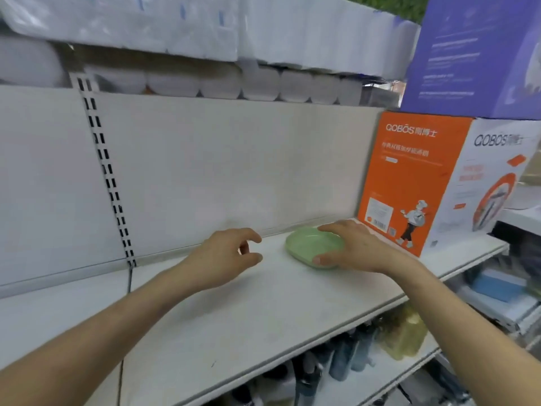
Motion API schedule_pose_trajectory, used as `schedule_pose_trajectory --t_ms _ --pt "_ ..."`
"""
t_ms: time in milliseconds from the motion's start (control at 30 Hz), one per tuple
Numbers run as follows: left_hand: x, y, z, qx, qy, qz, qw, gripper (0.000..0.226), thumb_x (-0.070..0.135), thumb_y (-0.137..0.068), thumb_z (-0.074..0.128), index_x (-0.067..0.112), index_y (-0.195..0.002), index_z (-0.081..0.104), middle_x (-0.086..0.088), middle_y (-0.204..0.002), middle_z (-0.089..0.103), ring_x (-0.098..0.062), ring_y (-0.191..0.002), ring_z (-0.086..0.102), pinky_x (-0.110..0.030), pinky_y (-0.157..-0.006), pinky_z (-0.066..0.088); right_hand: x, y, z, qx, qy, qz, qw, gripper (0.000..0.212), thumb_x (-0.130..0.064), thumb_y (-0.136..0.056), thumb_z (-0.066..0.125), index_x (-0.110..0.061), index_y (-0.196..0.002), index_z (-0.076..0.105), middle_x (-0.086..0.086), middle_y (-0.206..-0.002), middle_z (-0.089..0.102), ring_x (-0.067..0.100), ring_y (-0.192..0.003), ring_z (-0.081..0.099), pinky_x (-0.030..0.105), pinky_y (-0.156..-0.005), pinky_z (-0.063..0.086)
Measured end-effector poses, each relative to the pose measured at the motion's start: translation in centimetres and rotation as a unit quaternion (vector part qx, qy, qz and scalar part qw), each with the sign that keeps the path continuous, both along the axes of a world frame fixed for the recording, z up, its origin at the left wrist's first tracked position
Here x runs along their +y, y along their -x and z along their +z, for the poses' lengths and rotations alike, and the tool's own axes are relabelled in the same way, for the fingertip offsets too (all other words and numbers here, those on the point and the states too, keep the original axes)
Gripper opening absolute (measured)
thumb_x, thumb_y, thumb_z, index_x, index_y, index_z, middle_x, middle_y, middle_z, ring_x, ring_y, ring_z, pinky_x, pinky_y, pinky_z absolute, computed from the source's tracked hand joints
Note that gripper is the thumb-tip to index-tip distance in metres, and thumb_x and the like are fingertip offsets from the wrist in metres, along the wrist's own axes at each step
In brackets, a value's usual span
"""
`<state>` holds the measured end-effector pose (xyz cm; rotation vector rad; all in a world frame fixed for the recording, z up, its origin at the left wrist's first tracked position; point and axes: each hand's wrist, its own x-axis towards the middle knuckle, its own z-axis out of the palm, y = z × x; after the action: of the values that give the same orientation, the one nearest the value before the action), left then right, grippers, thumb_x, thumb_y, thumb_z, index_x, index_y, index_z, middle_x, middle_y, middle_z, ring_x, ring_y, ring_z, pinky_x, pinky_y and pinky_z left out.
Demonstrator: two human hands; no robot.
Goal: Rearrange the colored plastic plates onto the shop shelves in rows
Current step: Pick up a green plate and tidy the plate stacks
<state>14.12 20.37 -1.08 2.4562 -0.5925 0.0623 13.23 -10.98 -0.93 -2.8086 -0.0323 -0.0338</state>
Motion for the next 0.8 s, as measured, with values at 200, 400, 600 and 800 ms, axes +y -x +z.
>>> schedule_pose_trajectory --t_ms 200,400,600,800 --pt "-1.6 0.5 -0.8 -0.017 -0.016 0.054 0.998 0.033 0.044 -0.096 0.064 0.039 -0.128 0.061 0.017 -0.099 0.06 -0.002 -0.081 0.061 -0.022 -0.07 0.045 -2.2 -4.1 -1.1 0.075 -0.04 0.046 0.995 0.092 -0.085 -0.069 0.068 -0.048 -0.149 0.044 -0.006 -0.164 0.031 0.024 -0.152 0.021 0.048 -0.124 0.022" --pt "-2.2 0.9 -1.1 -0.019 -0.015 0.083 0.996 0.033 0.045 -0.096 0.064 0.039 -0.128 0.062 0.016 -0.1 0.061 -0.004 -0.084 0.062 -0.026 -0.079 0.052 -2.5 -6.1 -1.4 0.054 -0.011 0.074 0.996 0.068 -0.067 -0.078 0.076 -0.048 -0.141 0.055 0.003 -0.148 0.045 0.029 -0.141 0.037 0.041 -0.117 0.033" --pt "-1.8 1.2 -1.1 -0.025 -0.012 0.107 0.994 0.032 0.044 -0.097 0.063 0.038 -0.128 0.062 0.017 -0.1 0.061 -0.004 -0.084 0.062 -0.023 -0.075 0.049 -2.1 -6.5 -0.7 0.061 -0.047 0.094 0.993 0.074 -0.042 -0.074 0.09 -0.039 -0.141 0.057 -0.009 -0.131 0.045 0.013 -0.116 0.045 0.026 -0.094 0.036" --pt "-0.6 2.0 -1.5 -0.022 -0.002 0.128 0.991 0.033 0.043 -0.096 0.064 0.039 -0.129 0.061 0.015 -0.101 0.061 -0.005 -0.084 0.062 -0.021 -0.07 0.045 -2.1 -6.7 -0.7 0.058 -0.053 0.099 0.992 0.086 -0.045 -0.064 0.095 -0.04 -0.142 0.058 -0.006 -0.148 0.05 0.016 -0.131 0.05 0.028 -0.101 0.039"
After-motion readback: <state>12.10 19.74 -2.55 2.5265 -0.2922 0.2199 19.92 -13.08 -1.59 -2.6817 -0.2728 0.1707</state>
